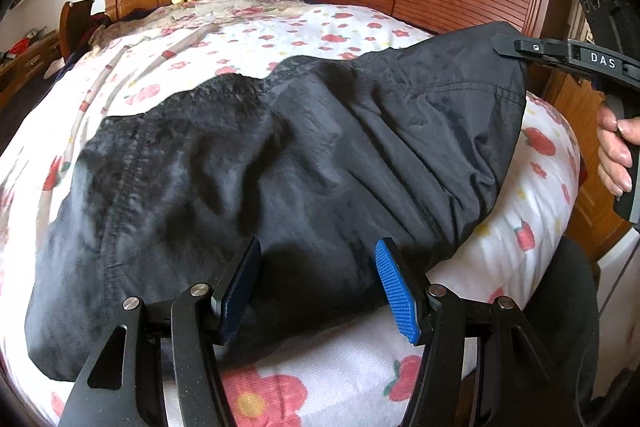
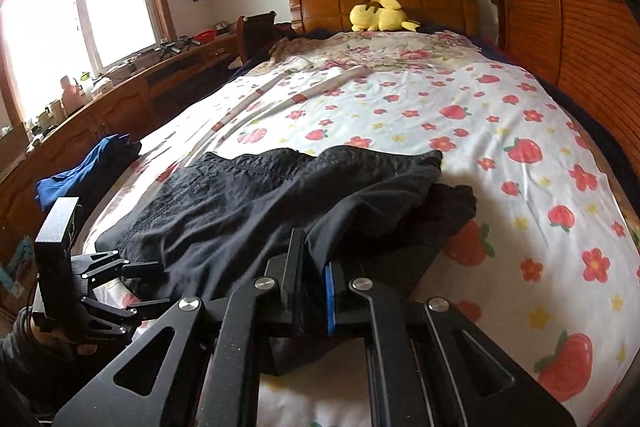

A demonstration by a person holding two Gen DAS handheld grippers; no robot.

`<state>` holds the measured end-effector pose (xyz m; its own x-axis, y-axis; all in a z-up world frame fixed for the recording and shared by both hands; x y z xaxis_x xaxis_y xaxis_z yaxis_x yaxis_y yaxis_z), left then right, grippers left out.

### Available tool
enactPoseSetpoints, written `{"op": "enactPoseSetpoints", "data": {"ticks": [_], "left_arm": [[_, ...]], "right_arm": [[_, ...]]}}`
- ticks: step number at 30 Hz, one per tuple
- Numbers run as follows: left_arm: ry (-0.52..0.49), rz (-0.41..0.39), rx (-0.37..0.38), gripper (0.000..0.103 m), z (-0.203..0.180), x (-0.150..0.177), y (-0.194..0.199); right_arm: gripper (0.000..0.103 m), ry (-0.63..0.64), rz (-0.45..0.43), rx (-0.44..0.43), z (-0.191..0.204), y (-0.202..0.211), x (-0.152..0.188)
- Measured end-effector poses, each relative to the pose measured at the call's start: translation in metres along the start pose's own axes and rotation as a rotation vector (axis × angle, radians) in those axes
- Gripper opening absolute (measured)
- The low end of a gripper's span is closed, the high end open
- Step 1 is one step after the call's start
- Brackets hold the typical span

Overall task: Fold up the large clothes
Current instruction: 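Grasp the jacket side with the right tool and fold it over lengthwise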

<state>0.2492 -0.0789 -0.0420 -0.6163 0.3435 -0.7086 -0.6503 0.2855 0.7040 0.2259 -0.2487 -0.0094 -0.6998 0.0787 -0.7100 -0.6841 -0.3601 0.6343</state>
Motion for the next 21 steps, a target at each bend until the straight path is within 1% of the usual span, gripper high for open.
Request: {"op": "enactPoseSetpoints", "data": {"ticks": [3, 6, 7, 10, 13, 15, 19, 21], "left_arm": [[0.01, -0.033, -0.026, 0.062, 0.005, -0.003, 0.018], [0.067, -0.069, 0.0, 0.062, 0.012, -0.002, 0.042], [0.079, -0.086, -0.012, 0.062, 0.016, -0.002, 0.052], [0.095, -0.118, -0.081, 0.062, 0.031, 0.003, 0.08], [0.118, -0.128, -0.144, 0.062, 0.05, 0.012, 0.106], [0.133, -0.131, -0.188, 0.062, 0.062, 0.019, 0.122], [0.154, -0.126, -0.271, 0.062, 0.083, 0.039, 0.151], [0.169, -0.12, -0.303, 0.062, 0.091, 0.05, 0.162]], "right_arm": [[0.007, 0.036, -0.015, -0.04, 0.021, -0.002, -0.009], [0.006, 0.085, -0.023, -0.086, 0.047, -0.006, -0.019], [0.006, 0.105, -0.026, -0.106, 0.058, -0.008, -0.023], [0.005, 0.161, -0.032, -0.182, 0.099, -0.017, -0.033], [0.005, 0.213, -0.045, -0.243, 0.141, -0.029, -0.039], [0.005, 0.235, -0.043, -0.3, 0.173, -0.04, -0.041], [0.003, 0.272, -0.028, -0.404, 0.229, -0.061, -0.035], [0.0, 0.293, -0.007, -0.497, 0.264, -0.07, -0.025]]}}
Point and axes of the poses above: each gripper's, at about its wrist camera, not at the fingertips, and y roughly against the way its jaws point, z to its left, x to its underside, the point moved 7 cm from there along -y, roughly the way its jaws point, and after that the axes turned 11 degrees about -y, right-handed, at the moved point
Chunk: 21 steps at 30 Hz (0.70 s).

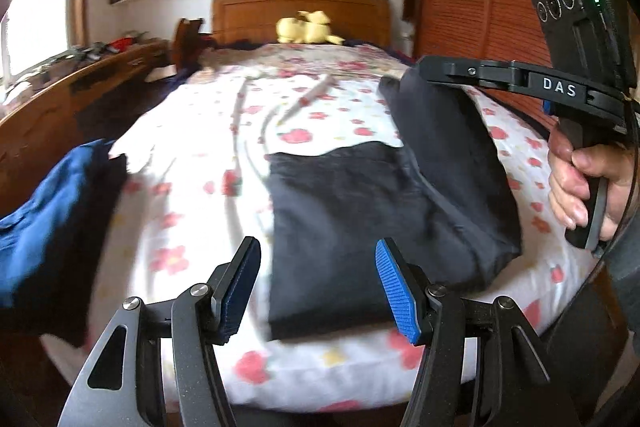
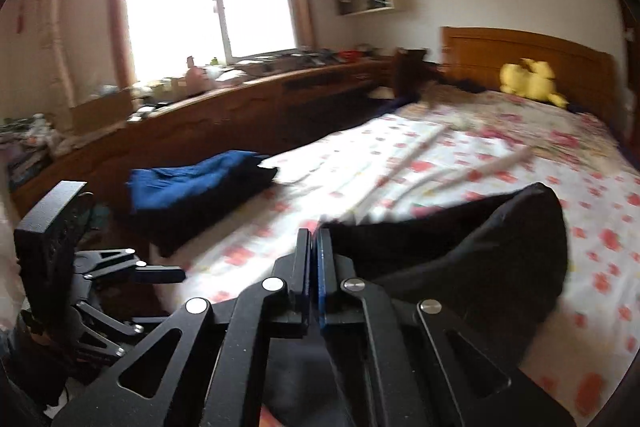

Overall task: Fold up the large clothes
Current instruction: 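Grasp the jacket side with the right tool and fold it over lengthwise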

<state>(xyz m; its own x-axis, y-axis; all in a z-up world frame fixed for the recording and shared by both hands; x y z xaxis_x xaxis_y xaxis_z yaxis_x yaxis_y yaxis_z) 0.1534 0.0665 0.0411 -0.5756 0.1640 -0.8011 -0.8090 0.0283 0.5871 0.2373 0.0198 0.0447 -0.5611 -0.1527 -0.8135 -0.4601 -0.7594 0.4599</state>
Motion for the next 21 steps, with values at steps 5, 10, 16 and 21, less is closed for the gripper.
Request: {"op": "enactPoseSetpoints", "data": {"ticks": [5, 10, 16, 21], "left_arm": [[0.051, 0.022, -0.034, 0.062, 0.022, 0.02, 0.007], [0.075, 0.038, -0.022, 0.062, 0.021, 0.027, 0.003], [0.052, 0.035, 0.043, 0.062, 0.006, 0.009, -0.028], [0.009, 0.028, 0.095, 0.062, -0.02, -0.009, -0.056]], "right_arm": [[0.0, 0.086, 0.079, 0.026, 0.038, -0.05, 0.023], [0.0, 0.043, 0.078, 0.108, 0.007, -0.038, 0.025], [0.001, 0.029, 0.051, 0.245, -0.04, 0.006, 0.019], [0.001, 0.0, 0.06, 0.299, -0.066, 0.025, 0.027]]}}
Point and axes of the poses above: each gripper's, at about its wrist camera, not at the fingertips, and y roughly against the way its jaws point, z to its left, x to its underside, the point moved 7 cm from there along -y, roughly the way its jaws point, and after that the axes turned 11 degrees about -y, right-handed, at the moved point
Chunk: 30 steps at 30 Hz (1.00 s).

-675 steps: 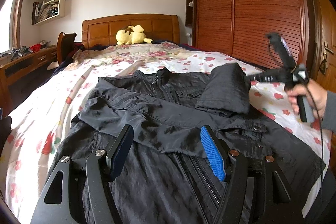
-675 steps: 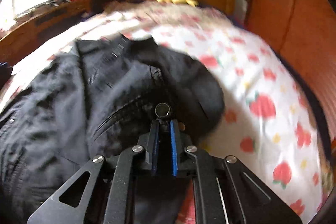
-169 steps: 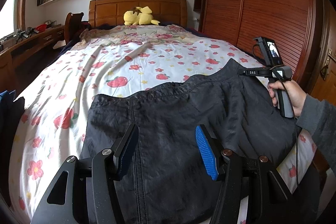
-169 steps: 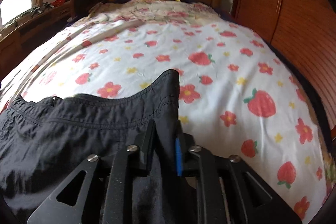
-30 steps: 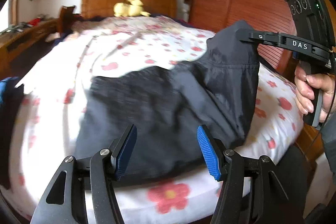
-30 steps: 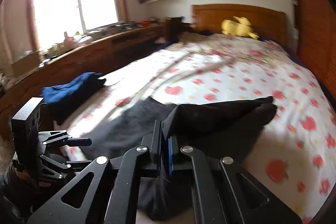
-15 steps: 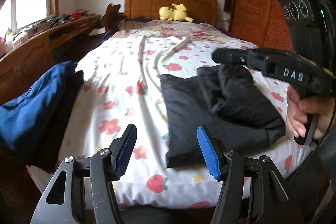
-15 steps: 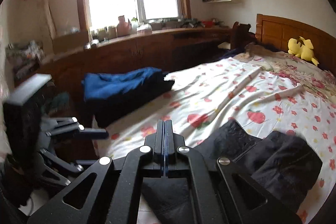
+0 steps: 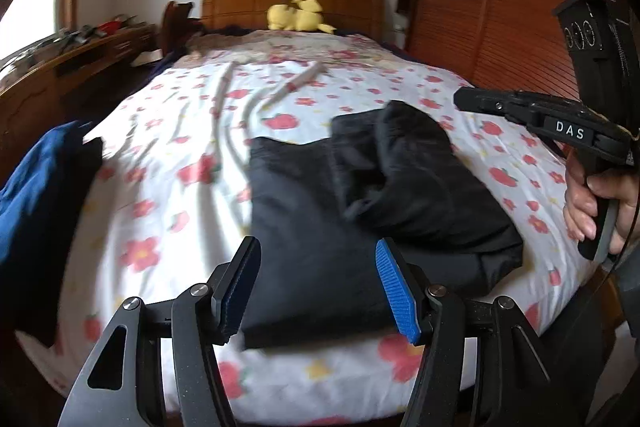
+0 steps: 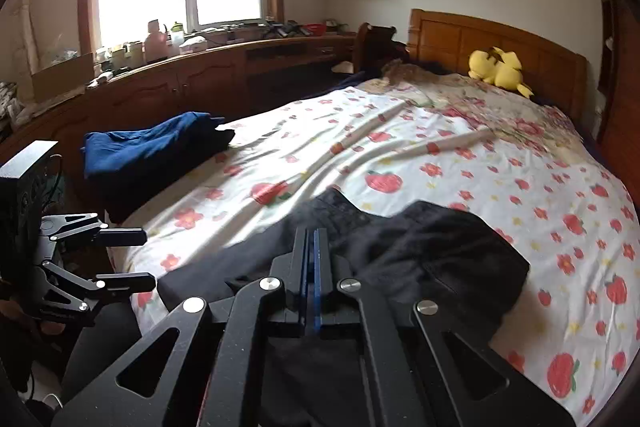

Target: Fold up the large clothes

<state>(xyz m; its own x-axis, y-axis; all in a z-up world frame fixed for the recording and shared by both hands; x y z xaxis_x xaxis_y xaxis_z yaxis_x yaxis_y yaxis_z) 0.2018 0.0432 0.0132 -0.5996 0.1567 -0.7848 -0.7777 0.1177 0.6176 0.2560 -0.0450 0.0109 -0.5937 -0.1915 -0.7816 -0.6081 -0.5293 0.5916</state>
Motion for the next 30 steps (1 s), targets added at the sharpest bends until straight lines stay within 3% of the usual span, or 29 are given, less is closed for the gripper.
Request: {"op": "enactPoseSetpoints", "data": {"ticks": [7, 9, 11, 15, 17, 18, 19, 20, 23, 26, 30], "left_arm": [[-0.052, 0.008, 0.054, 0.062, -0.029, -0.026, -0.042], [-0.067, 0.01, 0.06, 0.062, -0.034, -0.032, -0.052], [-0.075, 0.024, 0.059, 0.062, -0.036, -0.034, -0.062], [-0.074, 0.061, 0.083, 0.061, -0.034, -0.029, -0.077], [-0.083, 0.074, 0.08, 0.056, -0.035, -0.028, -0.078], [-0.09, 0.074, 0.079, 0.04, -0.035, -0.029, -0.08], [-0.099, 0.077, 0.086, 0.011, -0.037, -0.03, -0.081], [-0.103, 0.085, 0.107, 0.004, -0.039, -0.03, -0.082], [-0.127, 0.067, 0.11, 0.002, -0.046, -0.036, -0.073], [-0.093, -0.021, 0.03, 0.002, -0.036, -0.047, -0.048], [-0.08, -0.098, -0.022, 0.002, -0.022, -0.055, -0.008]], "right_arm": [[0.002, -0.026, 0.025, 0.029, -0.023, 0.012, 0.017], [0.022, -0.04, 0.037, 0.036, -0.03, 0.014, 0.022], [0.032, -0.06, 0.041, 0.034, -0.036, 0.017, 0.028], [0.036, -0.073, 0.071, 0.052, -0.047, 0.02, 0.041], [0.036, -0.074, 0.075, 0.067, -0.051, 0.021, 0.047], [0.036, -0.079, 0.079, 0.072, -0.053, 0.021, 0.049], [0.036, -0.087, 0.081, 0.076, -0.056, 0.02, 0.052], [0.036, -0.097, 0.085, 0.078, -0.058, 0.02, 0.054], [0.036, -0.112, 0.097, 0.072, -0.061, 0.017, 0.061], [0.036, -0.119, 0.112, 0.059, -0.059, 0.015, 0.066], [0.036, -0.103, 0.118, 0.037, -0.047, 0.01, 0.064]]}}
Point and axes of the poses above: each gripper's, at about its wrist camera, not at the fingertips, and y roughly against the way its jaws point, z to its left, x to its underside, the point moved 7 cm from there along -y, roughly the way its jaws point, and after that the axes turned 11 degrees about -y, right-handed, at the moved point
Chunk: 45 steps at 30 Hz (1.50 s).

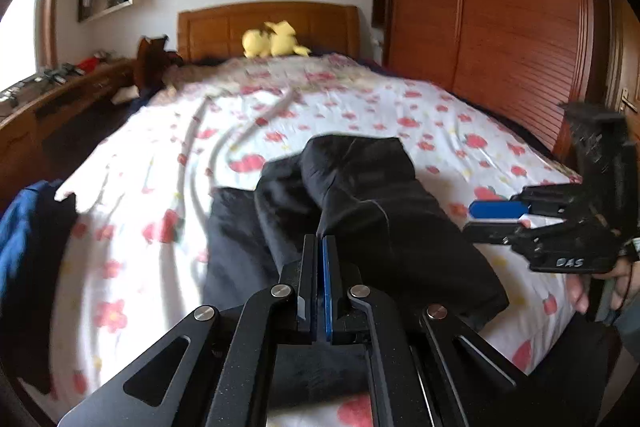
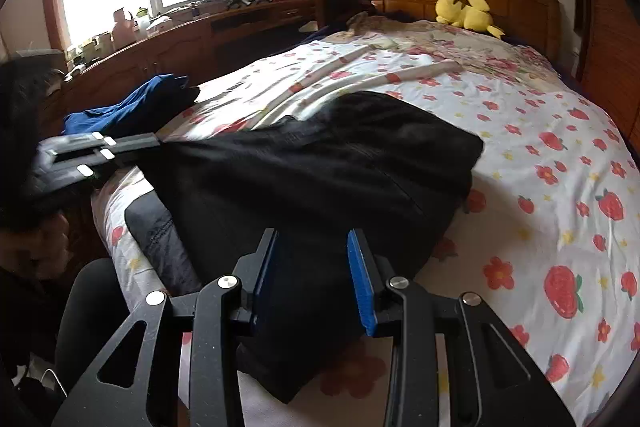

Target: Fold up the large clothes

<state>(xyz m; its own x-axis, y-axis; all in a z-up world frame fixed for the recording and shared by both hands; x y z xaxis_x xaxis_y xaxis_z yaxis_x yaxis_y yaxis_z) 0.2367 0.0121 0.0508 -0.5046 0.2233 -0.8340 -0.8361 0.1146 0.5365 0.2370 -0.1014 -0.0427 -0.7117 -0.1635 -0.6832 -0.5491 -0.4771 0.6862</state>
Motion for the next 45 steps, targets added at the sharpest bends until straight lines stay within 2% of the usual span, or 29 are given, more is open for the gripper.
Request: {"op": "enactPoseSetpoints", "data": {"ticks": [3, 7, 11, 17, 20, 25, 28, 30, 34, 35, 38, 41, 45], "left_arm": [[0.021, 0.003, -0.037, 0.002, 0.022, 0.013, 0.022], [0.067, 0.069, -0.084, 0.002, 0.053, 0.047, 0.025], [0.11, 0.108, -0.072, 0.002, 0.061, 0.069, 0.013], [0.117, 0.156, -0.066, 0.002, 0.059, 0.082, -0.015], [0.113, 0.177, -0.062, 0.002, 0.057, 0.091, -0.025], [0.112, 0.179, -0.067, 0.002, 0.058, 0.09, -0.028], [0.111, 0.175, -0.063, 0.002, 0.056, 0.09, -0.021], [0.109, 0.174, -0.06, 0.002, 0.056, 0.092, -0.022], [0.111, 0.17, -0.05, 0.002, 0.057, 0.094, -0.024], [0.112, 0.169, -0.047, 0.002, 0.058, 0.095, -0.024], [0.109, 0.168, -0.044, 0.002, 0.058, 0.095, -0.023], [0.108, 0.17, -0.041, 0.002, 0.057, 0.095, -0.024], [0.113, 0.173, -0.037, 0.002, 0.057, 0.095, -0.024]], "right_arm": [[0.036, 0.012, 0.002, -0.044, 0.017, -0.004, -0.002], [0.036, 0.053, 0.025, -0.112, 0.05, -0.016, 0.001], [0.036, 0.122, 0.035, -0.085, 0.065, -0.03, 0.012], [0.036, 0.051, 0.098, -0.046, 0.033, -0.052, 0.023], [0.037, 0.012, 0.131, -0.083, 0.023, -0.061, 0.024], [0.039, 0.056, 0.101, 0.017, 0.01, -0.067, 0.003], [0.039, 0.009, 0.105, 0.021, -0.012, -0.084, -0.02], [0.047, -0.001, 0.1, 0.05, -0.024, -0.098, -0.035], [0.05, -0.057, 0.126, 0.114, -0.056, -0.134, -0.061], [0.054, -0.072, 0.13, 0.121, -0.064, -0.143, -0.066], [0.08, -0.14, 0.171, 0.109, -0.083, -0.17, -0.077], [0.081, -0.23, 0.2, 0.037, -0.094, -0.189, -0.084], [0.082, -0.277, 0.237, 0.001, -0.1, -0.21, -0.092]]}}
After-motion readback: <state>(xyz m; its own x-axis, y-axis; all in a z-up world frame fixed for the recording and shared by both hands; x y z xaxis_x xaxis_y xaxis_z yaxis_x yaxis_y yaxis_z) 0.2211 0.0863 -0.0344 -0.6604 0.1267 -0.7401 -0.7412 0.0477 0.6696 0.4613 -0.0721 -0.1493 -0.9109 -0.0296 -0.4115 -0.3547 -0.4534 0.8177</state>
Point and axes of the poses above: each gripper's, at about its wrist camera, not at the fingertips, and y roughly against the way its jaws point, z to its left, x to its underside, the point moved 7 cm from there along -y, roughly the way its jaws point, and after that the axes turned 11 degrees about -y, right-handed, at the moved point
